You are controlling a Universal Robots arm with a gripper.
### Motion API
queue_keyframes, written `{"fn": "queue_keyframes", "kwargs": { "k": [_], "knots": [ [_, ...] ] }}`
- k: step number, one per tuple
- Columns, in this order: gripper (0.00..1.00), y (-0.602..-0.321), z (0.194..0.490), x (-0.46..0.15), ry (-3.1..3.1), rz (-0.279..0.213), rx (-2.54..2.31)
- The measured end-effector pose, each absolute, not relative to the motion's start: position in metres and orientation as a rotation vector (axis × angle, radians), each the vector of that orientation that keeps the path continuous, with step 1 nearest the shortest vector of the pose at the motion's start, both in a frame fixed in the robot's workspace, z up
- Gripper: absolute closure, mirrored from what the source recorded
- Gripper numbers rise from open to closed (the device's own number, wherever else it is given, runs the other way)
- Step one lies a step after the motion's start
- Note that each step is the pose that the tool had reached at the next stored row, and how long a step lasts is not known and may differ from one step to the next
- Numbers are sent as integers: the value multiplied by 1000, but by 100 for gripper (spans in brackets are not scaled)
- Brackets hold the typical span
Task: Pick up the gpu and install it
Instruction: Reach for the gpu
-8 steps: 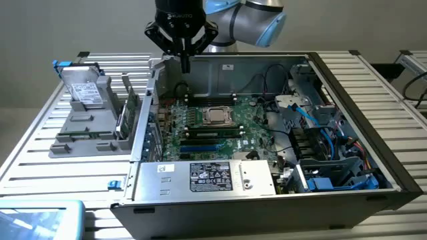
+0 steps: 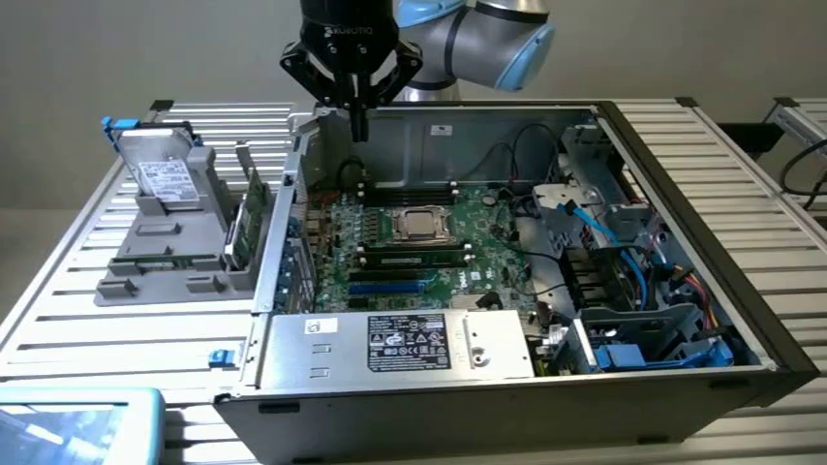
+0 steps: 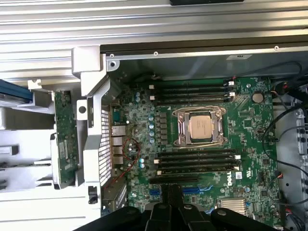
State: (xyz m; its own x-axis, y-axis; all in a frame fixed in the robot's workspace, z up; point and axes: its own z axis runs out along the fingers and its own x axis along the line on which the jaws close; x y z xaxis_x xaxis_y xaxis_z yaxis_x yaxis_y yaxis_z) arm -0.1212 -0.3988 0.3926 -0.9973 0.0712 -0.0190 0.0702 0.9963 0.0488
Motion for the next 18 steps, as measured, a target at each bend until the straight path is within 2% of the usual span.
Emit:
{"fn": "queue_keyframes", "kwargs": {
  "k": [5,18],
  "knots": [
    [88,-399,393,-122,3118,75,111],
    [88,-399,391,-179,3118,75,110]
  ]
}}
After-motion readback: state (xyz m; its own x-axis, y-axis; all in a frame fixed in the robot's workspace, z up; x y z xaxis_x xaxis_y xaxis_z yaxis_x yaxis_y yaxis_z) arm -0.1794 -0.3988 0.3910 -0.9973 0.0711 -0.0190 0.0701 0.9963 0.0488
